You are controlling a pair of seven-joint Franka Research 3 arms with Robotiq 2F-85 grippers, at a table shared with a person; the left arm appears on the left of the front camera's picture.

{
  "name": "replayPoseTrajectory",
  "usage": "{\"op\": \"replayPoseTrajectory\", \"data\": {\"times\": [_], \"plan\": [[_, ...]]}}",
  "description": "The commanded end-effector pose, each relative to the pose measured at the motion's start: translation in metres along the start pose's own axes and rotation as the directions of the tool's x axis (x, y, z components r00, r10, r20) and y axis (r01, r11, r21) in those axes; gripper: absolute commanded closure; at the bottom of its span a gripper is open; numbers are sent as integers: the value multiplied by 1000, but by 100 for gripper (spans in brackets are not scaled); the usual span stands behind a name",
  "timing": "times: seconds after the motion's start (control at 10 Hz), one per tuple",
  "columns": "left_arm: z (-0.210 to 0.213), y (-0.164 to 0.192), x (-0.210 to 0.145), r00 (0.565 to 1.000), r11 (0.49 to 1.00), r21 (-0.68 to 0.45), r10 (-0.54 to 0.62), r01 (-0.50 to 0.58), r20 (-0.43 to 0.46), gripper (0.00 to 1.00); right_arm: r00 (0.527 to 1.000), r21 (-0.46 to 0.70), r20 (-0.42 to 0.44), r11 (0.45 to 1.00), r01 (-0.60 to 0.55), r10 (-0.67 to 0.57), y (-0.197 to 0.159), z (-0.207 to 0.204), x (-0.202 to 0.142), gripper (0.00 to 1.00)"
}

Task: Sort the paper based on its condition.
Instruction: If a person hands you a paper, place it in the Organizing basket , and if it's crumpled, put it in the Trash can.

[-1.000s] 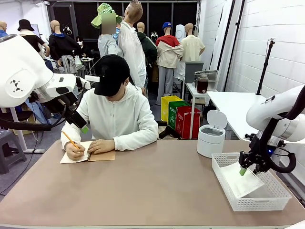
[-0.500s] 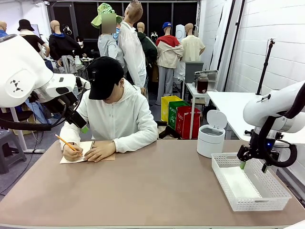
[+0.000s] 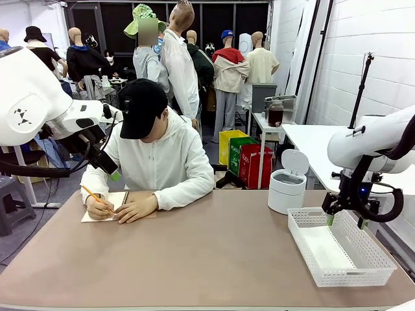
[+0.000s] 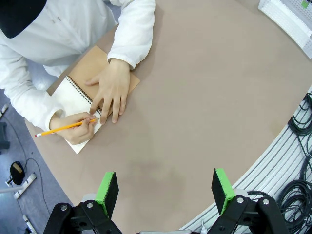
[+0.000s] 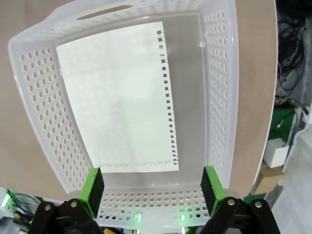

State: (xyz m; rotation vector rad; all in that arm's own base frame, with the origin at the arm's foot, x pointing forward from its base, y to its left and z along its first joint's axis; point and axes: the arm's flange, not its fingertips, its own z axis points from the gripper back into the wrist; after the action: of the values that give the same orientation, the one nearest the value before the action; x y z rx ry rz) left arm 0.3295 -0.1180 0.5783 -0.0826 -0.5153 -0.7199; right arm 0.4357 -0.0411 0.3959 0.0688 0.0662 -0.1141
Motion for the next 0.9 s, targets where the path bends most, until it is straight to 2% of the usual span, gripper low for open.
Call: {"op": "replayPoseTrajectory", "data": {"times": [0.0,0.8], "plan": [[1,0,0,1000,1000,-18,-6,6,6,0,1000,15,-9,1000,-9,9,-2,-4,0,0],[1,0,0,1000,1000,-18,-6,6,6,0,1000,15,-9,1000,-9,9,-2,-4,0,0]]}}
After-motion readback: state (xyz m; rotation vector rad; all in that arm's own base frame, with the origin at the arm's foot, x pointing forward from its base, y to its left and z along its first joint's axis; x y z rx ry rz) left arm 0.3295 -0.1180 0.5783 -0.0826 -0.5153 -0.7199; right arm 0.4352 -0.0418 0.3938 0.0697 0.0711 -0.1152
